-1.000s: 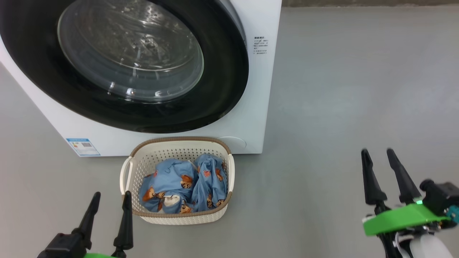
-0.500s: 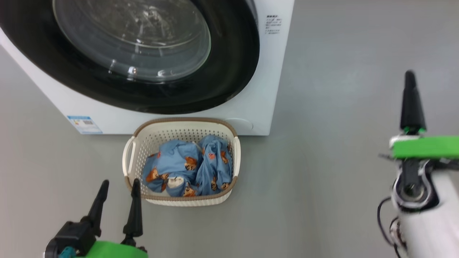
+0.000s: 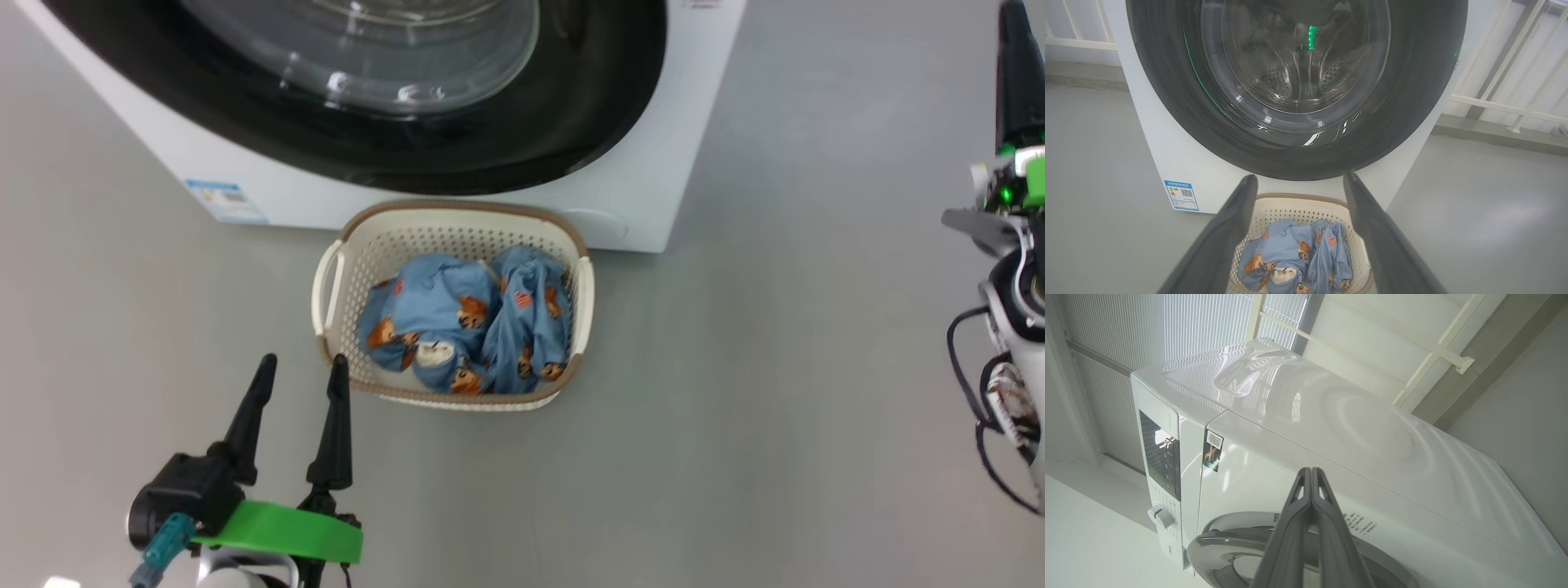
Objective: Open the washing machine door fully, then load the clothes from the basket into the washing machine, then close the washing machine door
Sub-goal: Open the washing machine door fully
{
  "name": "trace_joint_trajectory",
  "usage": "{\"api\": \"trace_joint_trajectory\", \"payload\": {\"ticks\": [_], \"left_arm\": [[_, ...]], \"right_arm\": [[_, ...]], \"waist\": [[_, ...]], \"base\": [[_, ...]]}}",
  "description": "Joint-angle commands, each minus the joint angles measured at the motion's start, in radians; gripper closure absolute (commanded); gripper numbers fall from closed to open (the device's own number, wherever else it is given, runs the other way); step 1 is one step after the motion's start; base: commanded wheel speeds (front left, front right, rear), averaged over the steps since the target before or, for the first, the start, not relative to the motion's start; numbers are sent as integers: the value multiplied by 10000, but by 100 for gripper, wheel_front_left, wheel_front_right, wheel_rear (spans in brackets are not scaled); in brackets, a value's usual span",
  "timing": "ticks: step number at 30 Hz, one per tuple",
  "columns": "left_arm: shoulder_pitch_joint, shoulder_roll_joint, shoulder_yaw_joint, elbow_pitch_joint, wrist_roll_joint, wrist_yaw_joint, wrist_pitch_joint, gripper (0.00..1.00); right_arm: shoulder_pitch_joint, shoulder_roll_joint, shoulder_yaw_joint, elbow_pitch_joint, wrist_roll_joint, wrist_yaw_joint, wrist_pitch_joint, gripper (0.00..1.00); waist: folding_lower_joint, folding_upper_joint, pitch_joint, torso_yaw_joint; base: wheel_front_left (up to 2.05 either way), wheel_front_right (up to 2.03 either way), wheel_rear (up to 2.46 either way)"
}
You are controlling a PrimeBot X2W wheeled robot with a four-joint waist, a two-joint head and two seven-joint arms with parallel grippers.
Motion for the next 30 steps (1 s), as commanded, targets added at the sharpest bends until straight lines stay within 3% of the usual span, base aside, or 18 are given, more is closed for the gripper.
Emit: {"api": "trace_joint_trajectory", "payload": {"ticks": [1,12,23,30], "left_arm": [[-273,123,251,-206,-131,6,-63,0],[-665,86,8,-168,-291,6,-63,0],[-1028,62,-263,-205,-448,6,-63,0],[-1257,57,-474,-220,-726,6,-63,0]], "right_arm": [[-268,-128,279,-272,91,56,205,100],[-1508,-1046,1232,260,666,56,2324,100],[-2760,-956,1412,612,1242,56,4097,100],[-3426,-974,1438,811,1152,56,4684,100]], "waist": [[-1,0,443,439],[-1,0,1099,1143],[-1,0,1786,1408],[-1,0,2192,1642]], "base": [[0,0,0],[0,0,0],[0,0,0],[0,0,0]]}}
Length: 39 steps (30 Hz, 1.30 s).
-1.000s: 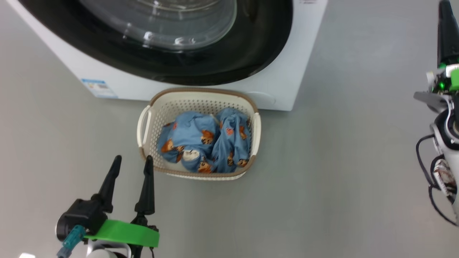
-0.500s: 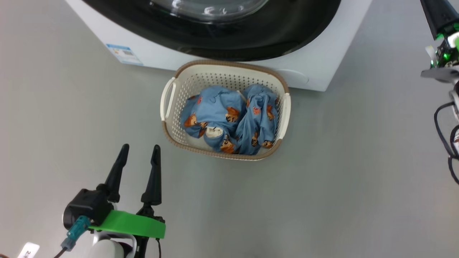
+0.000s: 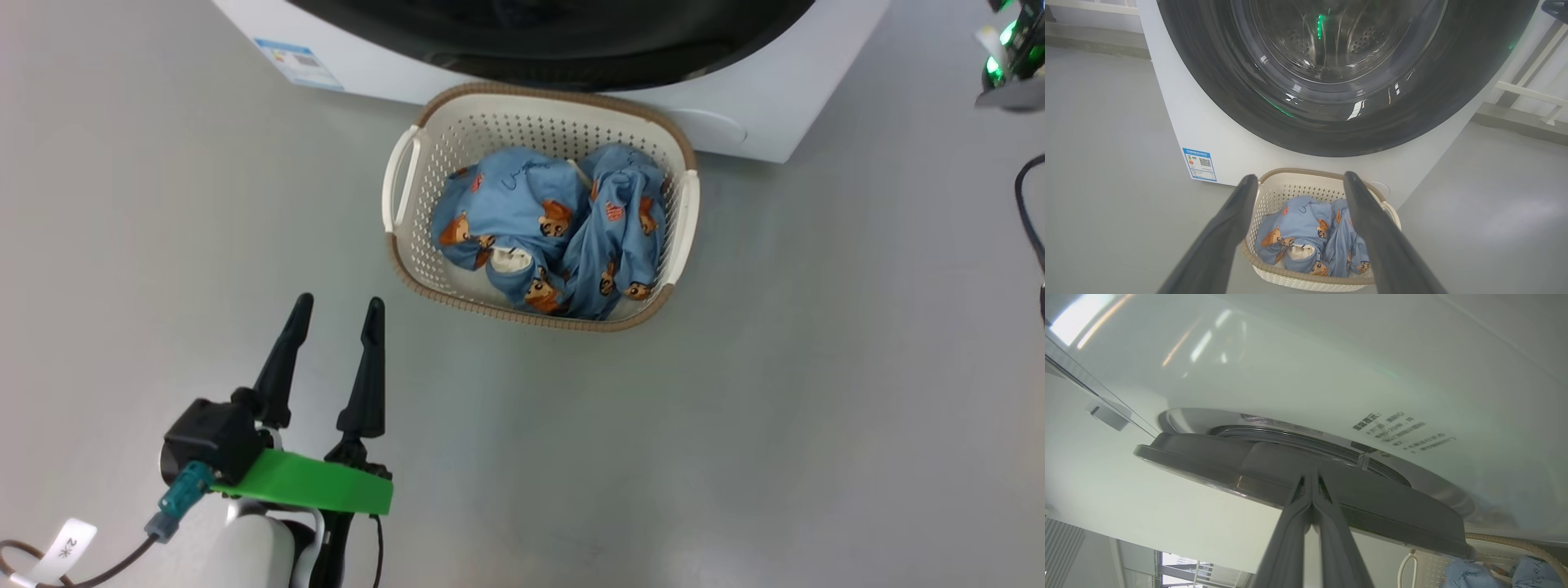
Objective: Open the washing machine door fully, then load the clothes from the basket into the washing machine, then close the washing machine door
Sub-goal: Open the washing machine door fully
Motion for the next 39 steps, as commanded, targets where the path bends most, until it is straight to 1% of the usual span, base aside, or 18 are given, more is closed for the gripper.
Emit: {"api": "trace_joint_trajectory", "payload": {"ticks": [1,7,21,30,39], "left_arm": [[-193,151,272,-224,-145,6,-63,0],[-303,150,144,-237,-423,6,-63,0],[-521,149,-81,-281,-821,6,-63,0],[-557,149,-102,-238,-963,6,-63,0],[-402,149,-59,-166,-906,6,-63,0]], "right_arm": [[-256,7,-46,-238,-11,56,69,100],[-692,-57,-126,-163,-109,56,321,100],[-1450,-10,101,102,-379,56,776,100],[-1544,75,218,202,-359,56,1031,100],[-1122,215,223,176,-44,56,1516,100]], "waist": [[0,-1,206,149],[0,-1,505,344],[0,-1,930,664],[0,-1,898,796],[0,-1,414,775]], "base": [[0,0,0],[0,0,0],[0,0,0],[0,0,0],[0,0,0]]}}
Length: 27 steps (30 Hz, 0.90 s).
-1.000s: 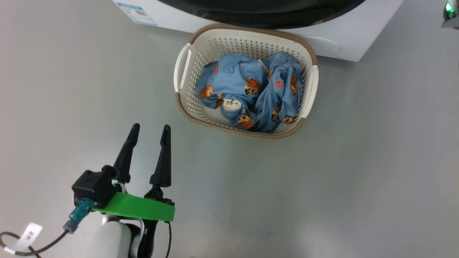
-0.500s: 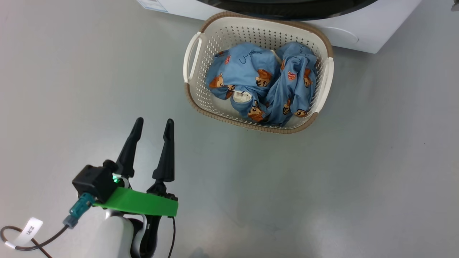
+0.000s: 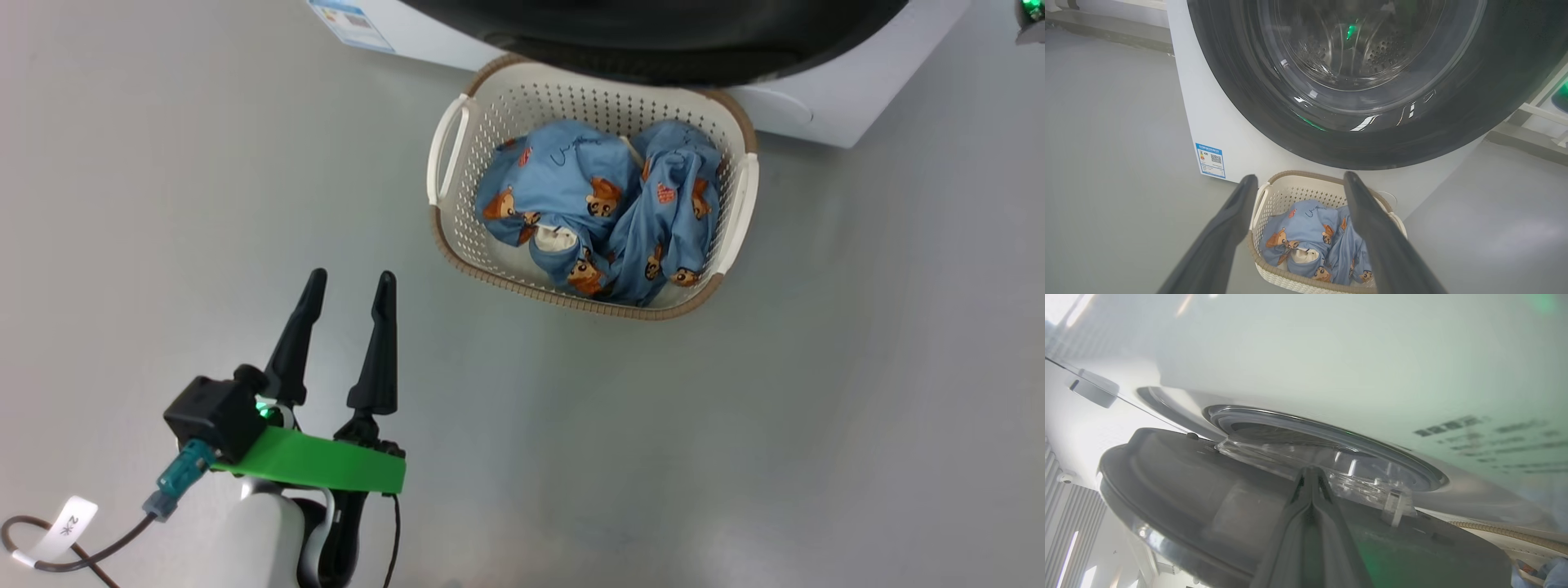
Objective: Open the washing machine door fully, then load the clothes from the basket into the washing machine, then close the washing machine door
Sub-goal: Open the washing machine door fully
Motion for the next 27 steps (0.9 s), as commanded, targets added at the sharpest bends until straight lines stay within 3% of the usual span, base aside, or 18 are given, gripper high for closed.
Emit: {"api": "trace_joint_trajectory", "payload": {"ticks": [1,27], "left_arm": [[82,216,333,-146,48,6,-63,0],[685,216,621,-81,414,6,-63,0]], "right_arm": [[250,302,150,-289,89,62,272,100],[1858,1126,605,-275,326,62,2097,100]], "waist": [[0,0,-208,-29],[0,0,-1493,-277]], "base": [[0,0,0],[0,0,0]]}}
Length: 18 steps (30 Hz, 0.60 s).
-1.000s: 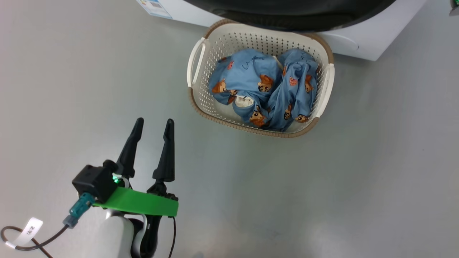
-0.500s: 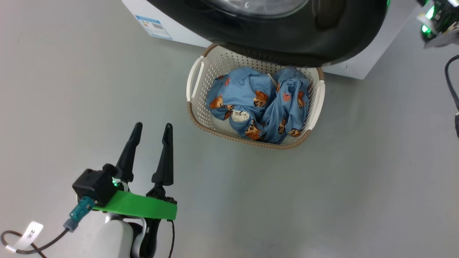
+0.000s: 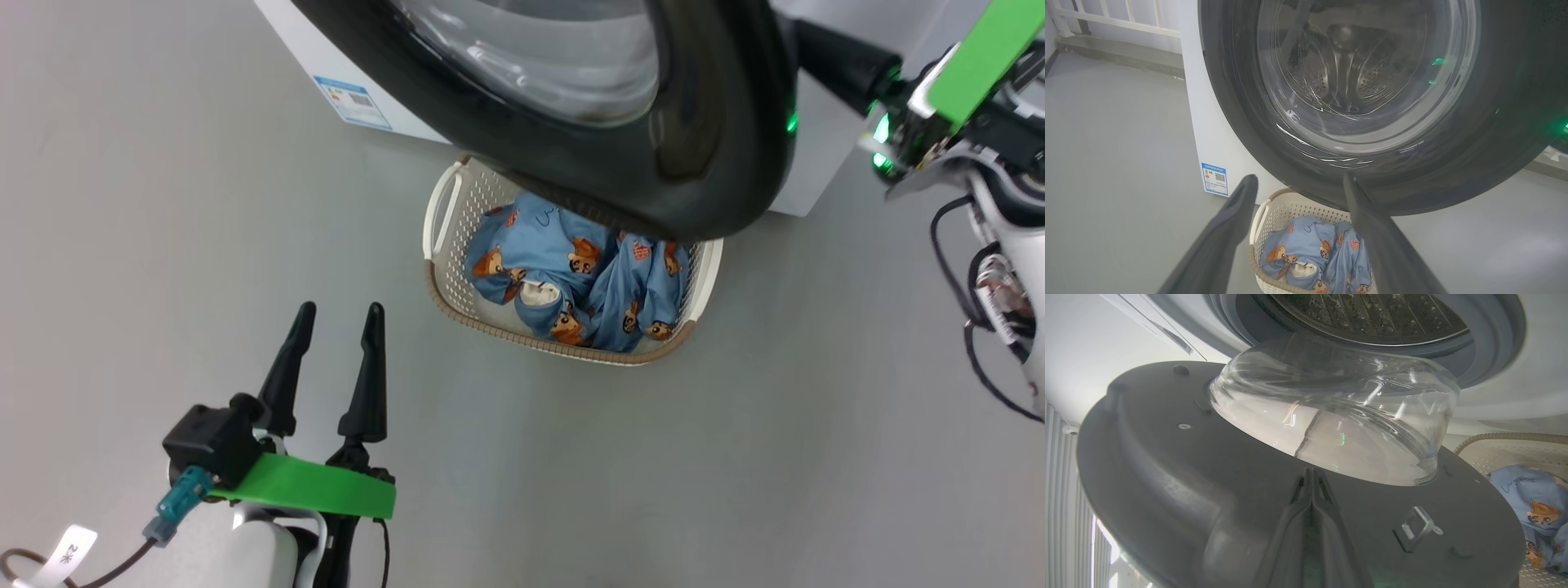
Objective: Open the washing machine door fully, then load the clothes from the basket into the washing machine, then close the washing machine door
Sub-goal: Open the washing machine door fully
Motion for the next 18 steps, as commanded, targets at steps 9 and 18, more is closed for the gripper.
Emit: {"api": "trace_joint_trajectory", "payload": {"ticks": [9,18], "left_arm": [[427,210,527,-163,251,6,-63,0],[653,210,620,-199,312,6,-63,0]], "right_arm": [[897,616,363,-569,84,60,628,100],[1562,993,633,-809,70,60,1220,100]], "waist": [[1,0,-572,-112],[1,0,-927,-63]], "base": [[0,0,0],[0,0,0]]}}
